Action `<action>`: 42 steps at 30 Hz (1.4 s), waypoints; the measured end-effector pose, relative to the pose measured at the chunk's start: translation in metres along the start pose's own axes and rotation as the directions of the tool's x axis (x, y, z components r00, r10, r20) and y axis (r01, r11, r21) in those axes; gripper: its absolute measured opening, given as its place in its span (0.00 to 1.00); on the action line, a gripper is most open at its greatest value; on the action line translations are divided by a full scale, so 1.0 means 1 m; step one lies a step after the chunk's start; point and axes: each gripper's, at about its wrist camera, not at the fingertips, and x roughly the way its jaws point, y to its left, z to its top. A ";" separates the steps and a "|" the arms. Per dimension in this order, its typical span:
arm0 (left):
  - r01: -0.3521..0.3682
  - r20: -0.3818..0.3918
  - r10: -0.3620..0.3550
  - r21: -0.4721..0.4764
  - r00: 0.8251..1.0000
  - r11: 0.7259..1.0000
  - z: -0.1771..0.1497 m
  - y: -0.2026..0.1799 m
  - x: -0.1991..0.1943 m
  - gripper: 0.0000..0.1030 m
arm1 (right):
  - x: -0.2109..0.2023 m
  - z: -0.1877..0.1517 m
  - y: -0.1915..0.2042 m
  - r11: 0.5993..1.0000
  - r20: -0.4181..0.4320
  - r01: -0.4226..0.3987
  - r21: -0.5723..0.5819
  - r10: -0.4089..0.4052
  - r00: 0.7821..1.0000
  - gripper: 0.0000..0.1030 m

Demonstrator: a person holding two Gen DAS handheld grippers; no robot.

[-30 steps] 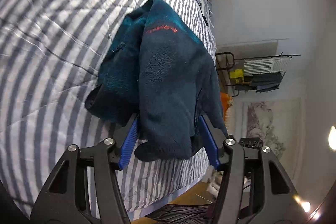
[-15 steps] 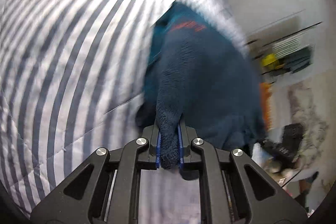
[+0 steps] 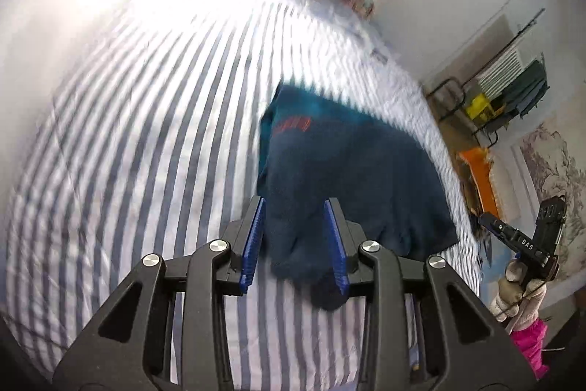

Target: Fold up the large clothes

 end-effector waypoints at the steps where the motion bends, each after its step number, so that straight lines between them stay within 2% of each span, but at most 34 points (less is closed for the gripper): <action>1: -0.005 0.017 0.004 0.019 1.000 1.000 0.006 -0.005 -0.001 0.31 | -0.008 0.006 0.003 1.000 0.041 -0.014 -0.014 0.014 0.999 0.36; 3: 0.000 0.044 -0.002 0.055 0.999 0.999 0.026 -0.027 0.009 0.31 | -0.003 0.021 0.015 0.999 0.067 -0.032 -0.037 0.034 0.997 0.36; 6: 0.041 0.035 -0.044 0.089 0.998 0.995 0.052 -0.056 0.035 0.31 | 0.019 0.046 0.045 0.993 0.083 -0.064 -0.099 0.073 0.994 0.36; 10: 0.068 -0.008 -0.068 0.138 0.998 0.988 0.075 -0.082 0.085 0.31 | 0.066 0.085 0.082 0.975 0.035 -0.143 -0.168 0.151 0.988 0.30; 12: 0.066 -0.041 -0.060 0.145 0.997 0.987 0.081 -0.090 0.110 0.31 | 0.092 0.090 0.092 0.974 0.004 -0.151 -0.167 0.154 0.988 0.29; 16: 0.049 -0.130 -0.030 0.140 0.991 0.989 0.076 -0.074 0.156 0.31 | 0.143 0.093 0.093 0.976 -0.088 -0.117 -0.185 0.102 0.991 0.26; 17: 0.052 -0.187 -0.029 0.124 0.982 0.991 0.071 -0.063 0.171 0.31 | 0.149 0.089 0.090 0.976 -0.107 -0.106 -0.193 0.086 0.990 0.25; 18: 0.055 -0.222 -0.028 0.116 0.975 0.992 0.063 -0.054 0.180 0.27 | 0.157 0.085 0.084 0.975 -0.126 -0.101 -0.197 0.076 0.989 0.25; 19: 0.053 -0.242 -0.024 0.118 0.970 0.992 0.056 -0.046 0.188 0.18 | 0.163 0.077 0.078 0.974 -0.153 -0.107 -0.199 0.076 0.985 0.25; 20: 0.057 -0.244 -0.022 0.136 0.969 0.989 0.045 -0.037 0.196 0.16 | 0.163 0.069 0.071 0.973 -0.170 -0.118 -0.201 0.084 0.982 0.23; 22: 0.092 -0.185 -0.055 0.197 0.981 0.976 0.031 -0.033 0.193 0.15 | 0.173 0.049 0.060 0.969 -0.204 -0.120 -0.215 0.076 0.976 0.20; 23: 0.085 -0.177 -0.045 0.225 0.983 0.971 0.030 -0.036 0.192 0.15 | 0.175 0.040 0.062 0.961 -0.184 -0.106 -0.256 0.060 0.981 0.20; 25: 0.084 -0.193 -0.042 0.213 0.980 0.973 0.036 -0.039 0.188 0.15 | 0.172 0.036 0.073 0.949 -0.168 -0.072 -0.307 0.020 0.986 0.21; 26: 0.087 -0.190 -0.053 0.175 0.980 0.981 0.043 -0.039 0.179 0.15 | 0.168 0.039 0.074 0.950 -0.173 -0.073 -0.303 0.021 0.985 0.21; 27: 0.088 -0.181 -0.059 0.157 0.982 0.984 0.044 -0.038 0.172 0.16 | 0.163 0.043 0.072 0.956 -0.177 -0.091 -0.280 0.041 0.983 0.21; 28: 0.091 -0.153 -0.068 0.144 0.986 0.985 0.046 -0.038 0.156 0.16 | 0.151 0.049 0.064 0.964 -0.176 -0.138 -0.228 0.098 0.980 0.21; 29: 0.089 -0.104 -0.073 0.155 0.992 0.984 0.046 -0.038 0.137 0.15 | 0.141 0.052 0.058 0.966 -0.165 -0.166 -0.199 0.134 0.977 0.21; 32: 0.077 -0.060 -0.067 0.183 0.996 0.980 0.039 -0.032 0.110 0.16 | 0.101 0.050 0.036 0.966 -0.110 -0.187 -0.180 0.169 0.979 0.25; 35: 0.041 -0.112 -0.023 0.166 0.993 0.985 0.027 -0.017 0.117 0.16 | 0.095 0.032 0.015 0.974 -0.134 -0.154 -0.166 0.132 0.982 0.25; 38: 0.037 -0.180 -0.011 0.145 0.984 0.989 0.014 -0.001 0.135 0.13 | 0.114 0.017 0.000 0.983 -0.196 -0.094 -0.155 0.063 0.978 0.21; 42: 0.034 -0.174 -0.004 0.169 0.985 0.985 0.001 0.001 0.138 0.10 | 0.125 -0.005 -0.005 0.978 -0.224 -0.061 -0.199 0.016 0.974 0.21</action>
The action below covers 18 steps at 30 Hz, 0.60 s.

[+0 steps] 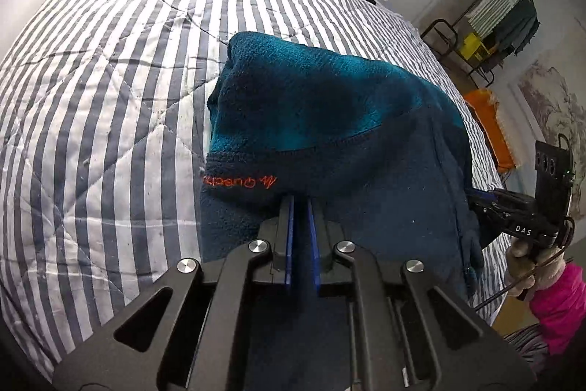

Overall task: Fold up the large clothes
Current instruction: 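Lift the folded bundle off the bed with both grippers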

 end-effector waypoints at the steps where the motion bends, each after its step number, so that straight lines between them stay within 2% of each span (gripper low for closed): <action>1: -0.008 -0.001 0.008 0.014 1.000 1.000 -0.002 -0.002 -0.002 0.10 | -0.001 0.000 0.003 1.000 0.000 0.016 -0.020 -0.016 1.000 0.21; 6: -0.007 0.047 0.005 0.031 0.999 1.000 -0.007 -0.005 -0.034 0.10 | -0.020 0.000 0.001 1.000 -0.004 0.001 -0.002 -0.001 1.000 0.21; 9: 0.013 0.101 -0.013 -0.002 0.995 1.000 -0.006 0.001 -0.057 0.10 | -0.049 -0.003 -0.004 0.998 0.069 -0.056 0.018 0.055 0.996 0.23; 11: 0.023 0.070 -0.021 -0.018 0.997 1.000 -0.012 0.008 -0.054 0.10 | -0.054 -0.004 -0.007 0.998 0.076 -0.059 0.020 0.057 0.995 0.23; 14: 0.018 -0.023 -0.019 -0.046 1.000 0.999 -0.026 0.019 -0.030 0.10 | -0.039 -0.011 -0.012 0.999 0.017 -0.034 0.021 0.033 0.999 0.23; 16: 0.018 -0.033 -0.019 -0.047 0.999 0.999 -0.037 0.022 -0.025 0.10 | -0.025 -0.019 -0.009 1.000 -0.026 0.005 -0.006 -0.005 1.000 0.23; 18: 0.015 -0.041 -0.016 -0.037 0.999 0.999 -0.043 0.024 -0.023 0.10 | -0.020 -0.022 -0.013 1.000 -0.044 -0.003 0.002 0.003 0.999 0.23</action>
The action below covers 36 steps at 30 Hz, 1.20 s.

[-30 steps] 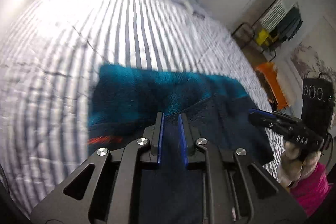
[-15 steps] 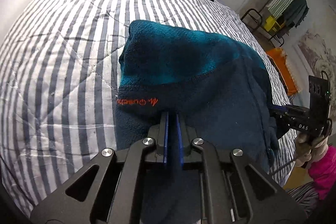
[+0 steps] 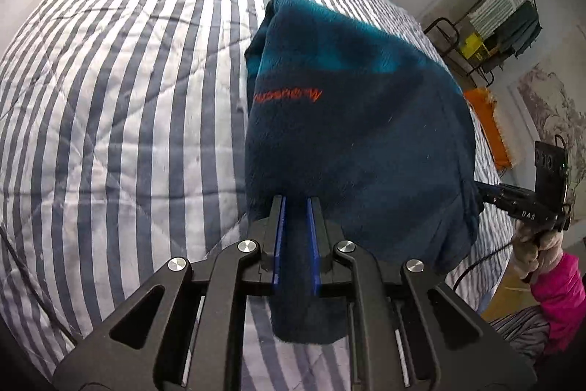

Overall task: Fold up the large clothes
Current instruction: 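Lift the folded bundle off the bed with both grippers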

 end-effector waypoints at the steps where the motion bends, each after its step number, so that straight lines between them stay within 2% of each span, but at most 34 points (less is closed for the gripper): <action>1: -0.001 -0.006 0.001 0.002 1.000 1.000 -0.002 0.001 -0.001 0.10 | 0.000 -0.002 -0.002 1.000 -0.006 -0.007 0.011 0.007 1.000 0.24; 5: 0.005 -0.020 -0.005 0.016 1.000 1.000 -0.010 0.005 -0.012 0.10 | -0.001 -0.008 -0.002 1.000 -0.039 -0.003 -0.014 0.003 0.999 0.23; 8: 0.045 0.040 -0.045 -0.004 0.998 0.999 -0.009 0.014 -0.042 0.11 | -0.019 -0.008 0.000 0.998 -0.013 0.004 -0.055 -0.005 1.000 0.24; 9: 0.065 0.064 -0.064 -0.020 0.996 0.998 -0.006 0.018 -0.052 0.19 | -0.030 -0.007 -0.004 0.999 0.016 -0.018 -0.043 0.018 1.000 0.28; 10: 0.091 0.095 -0.086 -0.046 0.992 0.995 -0.002 0.023 -0.061 0.39 | -0.036 -0.009 -0.007 0.999 0.038 -0.025 -0.034 0.027 0.999 0.33; 11: 0.115 0.129 -0.104 -0.080 0.986 0.990 0.002 0.029 -0.069 0.52 | -0.045 -0.007 -0.011 0.999 0.073 -0.037 -0.023 0.039 0.997 0.36; 12: 0.129 0.148 -0.113 -0.106 0.983 0.986 0.007 0.035 -0.073 0.71 | -0.052 -0.005 -0.015 0.999 0.107 -0.053 -0.011 0.054 0.993 0.49; 13: 0.155 0.171 -0.129 -0.152 0.977 0.976 0.012 0.043 -0.077 0.75 | -0.055 -0.004 -0.018 0.998 0.135 -0.068 0.000 0.067 0.989 0.65; 15: 0.205 0.169 -0.170 -0.213 0.971 0.955 0.018 0.055 -0.073 0.75 | -0.059 0.003 -0.025 0.995 0.207 -0.090 0.034 0.081 0.975 0.79; 17: 0.252 0.130 -0.224 -0.276 0.966 0.928 0.022 0.068 -0.057 0.75 | -0.053 0.012 -0.030 0.991 0.225 -0.120 0.060 0.104 0.969 0.81; 20: 0.279 0.071 -0.271 -0.331 0.960 0.901 0.023 0.076 -0.033 0.75 | -0.037 0.020 -0.033 0.987 0.205 -0.139 0.084 0.119 0.971 0.82; 26: 0.296 0.041 -0.299 -0.329 0.953 0.897 0.031 0.068 -0.006 0.75 | -0.013 0.028 -0.049 0.974 0.172 -0.180 0.134 0.156 0.973 0.86; 30: 0.259 0.022 -0.267 -0.326 0.963 0.909 0.039 0.064 0.013 0.75 | 0.002 0.027 -0.060 0.960 0.160 -0.222 0.172 0.195 0.968 0.89; 34: 0.285 0.015 -0.300 -0.363 0.954 0.887 0.039 0.068 0.038 0.75 | 0.022 0.027 -0.068 0.942 0.130 -0.257 0.218 0.233 0.964 0.89; 36: 0.296 0.022 -0.308 -0.356 0.951 0.887 0.039 0.069 0.042 0.75 | 0.033 0.026 -0.069 0.932 0.113 -0.279 0.230 0.259 0.959 0.90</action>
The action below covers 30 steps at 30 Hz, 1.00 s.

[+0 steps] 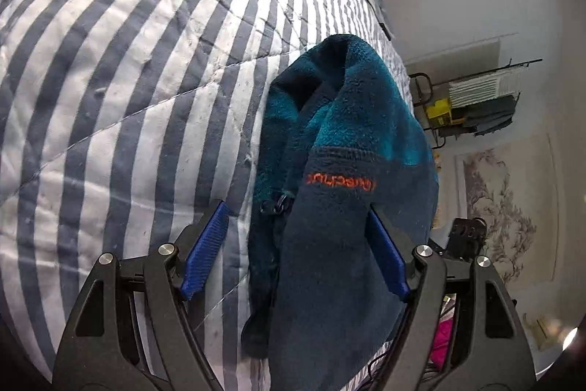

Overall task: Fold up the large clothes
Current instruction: 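Lift the folded bundle off the bed with both grippers, then carry the bundle with both grippers toward the pillow end of the bed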

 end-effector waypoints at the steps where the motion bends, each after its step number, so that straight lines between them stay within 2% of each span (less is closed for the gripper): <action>1: 0.000 -0.001 0.000 0.008 1.000 1.000 0.001 -0.001 0.001 0.75 | 0.004 0.000 -0.001 1.000 -0.003 -0.007 0.002 0.007 1.000 0.91; 5: 0.001 0.005 -0.001 0.027 1.000 1.000 0.004 -0.005 0.009 0.71 | 0.010 0.005 0.000 0.998 0.012 -0.056 0.004 0.056 0.998 0.91; 6: -0.002 0.003 0.002 0.032 1.000 0.999 0.004 -0.007 0.010 0.65 | 0.013 0.007 -0.001 0.996 0.017 -0.085 0.019 0.085 0.996 0.91; 9: -0.047 0.007 0.047 0.070 0.999 0.996 0.005 -0.018 0.018 0.57 | 0.022 0.012 0.002 0.992 0.007 -0.122 0.030 0.122 0.992 0.86; 12: -0.087 0.022 0.085 0.102 0.996 0.991 0.003 -0.031 0.020 0.50 | 0.029 0.013 0.013 0.990 -0.017 -0.143 0.007 0.143 0.990 0.64; 15: -0.121 0.046 0.116 0.129 0.992 0.984 -0.003 -0.042 0.017 0.44 | 0.033 0.014 0.028 0.994 -0.024 -0.104 -0.016 0.103 0.994 0.53; 16: -0.139 0.056 0.132 0.148 0.990 0.979 -0.003 -0.047 0.017 0.43 | 0.032 0.014 0.033 0.996 -0.023 -0.086 -0.038 0.085 0.996 0.47; 19: -0.192 0.090 0.177 0.203 0.980 0.960 -0.008 -0.063 0.015 0.39 | 0.029 0.018 0.050 0.996 -0.011 -0.032 -0.084 0.031 0.999 0.37; 24: -0.251 0.144 0.218 0.278 0.965 0.927 -0.014 -0.096 0.012 0.35 | 0.022 0.021 0.084 0.982 0.018 0.074 -0.176 -0.072 0.997 0.29; 30: -0.315 0.204 0.255 0.364 0.945 0.877 -0.032 -0.137 0.006 0.34 | -0.001 0.015 0.119 0.944 0.079 0.158 -0.288 -0.141 0.987 0.26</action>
